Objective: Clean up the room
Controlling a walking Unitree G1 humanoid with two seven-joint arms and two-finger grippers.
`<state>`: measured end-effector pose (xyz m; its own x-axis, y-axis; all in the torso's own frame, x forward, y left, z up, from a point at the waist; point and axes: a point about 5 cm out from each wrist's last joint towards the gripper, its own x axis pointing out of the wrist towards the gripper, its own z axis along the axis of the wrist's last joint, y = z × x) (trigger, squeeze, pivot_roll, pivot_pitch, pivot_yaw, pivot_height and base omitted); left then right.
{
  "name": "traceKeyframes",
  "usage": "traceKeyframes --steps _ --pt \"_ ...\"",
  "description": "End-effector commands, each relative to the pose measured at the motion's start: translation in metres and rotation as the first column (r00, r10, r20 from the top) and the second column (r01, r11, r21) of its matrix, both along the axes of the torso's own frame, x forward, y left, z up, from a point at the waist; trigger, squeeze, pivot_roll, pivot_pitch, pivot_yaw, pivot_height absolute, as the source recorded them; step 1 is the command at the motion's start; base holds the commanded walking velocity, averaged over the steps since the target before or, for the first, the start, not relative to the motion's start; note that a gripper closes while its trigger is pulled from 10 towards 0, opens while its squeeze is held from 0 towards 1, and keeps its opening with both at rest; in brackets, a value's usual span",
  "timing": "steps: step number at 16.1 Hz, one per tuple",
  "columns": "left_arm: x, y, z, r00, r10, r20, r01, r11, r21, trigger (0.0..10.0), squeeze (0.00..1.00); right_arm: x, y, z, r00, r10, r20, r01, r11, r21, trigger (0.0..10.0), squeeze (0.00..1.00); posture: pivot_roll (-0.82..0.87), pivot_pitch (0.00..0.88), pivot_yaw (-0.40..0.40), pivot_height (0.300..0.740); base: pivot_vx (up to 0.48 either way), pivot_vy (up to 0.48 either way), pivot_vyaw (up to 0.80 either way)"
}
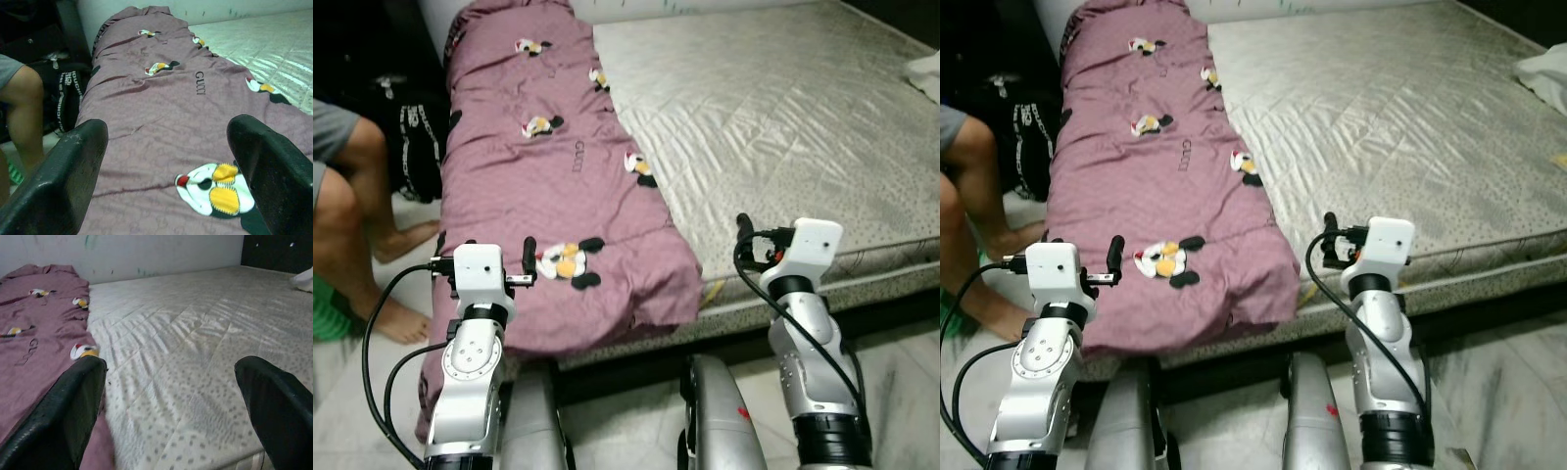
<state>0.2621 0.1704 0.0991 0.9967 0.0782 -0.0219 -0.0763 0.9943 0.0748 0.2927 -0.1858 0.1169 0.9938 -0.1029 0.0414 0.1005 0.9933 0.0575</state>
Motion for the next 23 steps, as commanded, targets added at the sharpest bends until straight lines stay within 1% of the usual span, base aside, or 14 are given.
traceKeyframes --steps 1,5,7,9,12,14,15,16,17,20,21,23 --pt "0.003 0.000 0.001 1.000 -0.005 0.008 0.005 1.000 0.003 10.0 0.00 0.003 0.000 0.005 1.000 -0.004 0.019 0.004 1.000 0.003 10.0 0.00 -0.05 0.000 0.039 0.641 0.000 0.000 0.00" --pt "0.005 -0.001 -0.001 1.000 0.005 0.000 -0.005 1.000 0.007 10.0 0.00 0.001 0.005 0.002 1.000 0.003 0.014 -0.003 1.000 0.010 10.0 0.00 -0.06 0.000 0.049 0.689 0.000 0.000 0.00" --pt "0.004 -0.006 -0.004 1.000 -0.009 -0.007 0.009 1.000 0.001 10.0 0.00 0.000 0.004 0.003 1.000 0.001 0.018 -0.001 1.000 0.009 10.0 0.00 -0.07 0.000 0.055 0.713 0.000 0.000 0.00" --pt "0.007 -0.010 -0.005 1.000 -0.023 -0.010 0.023 1.000 0.003 10.0 0.00 0.002 0.002 0.005 1.000 -0.007 0.022 0.007 1.000 0.011 10.0 0.00 -0.07 0.000 0.055 0.737 0.000 0.000 0.00" --pt "0.010 -0.010 -0.004 1.000 -0.022 -0.005 0.023 1.000 0.014 10.0 0.00 0.002 0.002 0.005 1.000 -0.007 0.024 0.007 1.000 0.008 10.0 0.00 -0.07 0.000 0.056 0.740 0.000 0.000 0.00" --pt "0.010 -0.009 -0.004 1.000 -0.022 -0.010 0.022 0.998 0.056 10.0 0.00 0.002 0.002 0.005 1.000 -0.008 0.025 0.008 1.000 0.007 10.0 0.00 -0.07 0.000 0.055 0.740 0.000 0.000 0.00" --pt "0.009 -0.011 -0.005 1.000 -0.026 -0.016 0.027 0.997 0.072 10.0 0.00 0.002 0.002 0.005 1.000 -0.009 0.025 0.009 1.000 0.007 10.0 0.00 -0.07 0.000 0.055 0.740 0.000 0.000 0.00" --pt "0.009 -0.015 -0.010 0.998 -0.031 -0.049 0.034 0.997 0.074 10.0 0.00 0.000 0.002 0.004 1.000 -0.011 0.022 0.011 1.000 0.005 10.0 0.00 -0.07 0.000 0.055 0.740 0.000 0.000 0.00" --pt "0.008 -0.017 -0.010 0.998 -0.036 -0.045 0.040 0.996 0.085 10.0 0.00 -0.001 0.001 0.003 1.000 -0.011 0.018 0.011 1.000 0.005 10.0 0.00 -0.07 0.000 0.055 0.740 0.000 0.000 0.00" --pt "0.006 -0.018 -0.011 0.997 -0.062 -0.050 0.065 0.997 0.044 10.0 0.00 -0.005 0.004 -0.003 1.000 -0.010 -0.002 0.010 1.000 0.010 10.0 0.00 -0.06 0.000 0.057 0.740 0.000 0.000 0.00" --pt "0.006 -0.019 -0.009 0.997 -0.060 -0.047 0.064 0.995 0.076 10.0 0.00 -0.006 0.005 -0.005 1.000 -0.009 -0.008 0.009 1.000 0.010 10.0 0.00 -0.06 0.000 0.057 0.740 0.000 0.000 0.00" --pt "0.006 -0.023 -0.009 0.994 -0.097 -0.042 0.099 0.993 0.060 10.0 0.00 -0.005 0.006 -0.006 1.000 -0.016 -0.020 0.016 1.000 0.002 10.0 0.00 -0.06 0.000 0.054 0.740 0.000 0.000 0.00"
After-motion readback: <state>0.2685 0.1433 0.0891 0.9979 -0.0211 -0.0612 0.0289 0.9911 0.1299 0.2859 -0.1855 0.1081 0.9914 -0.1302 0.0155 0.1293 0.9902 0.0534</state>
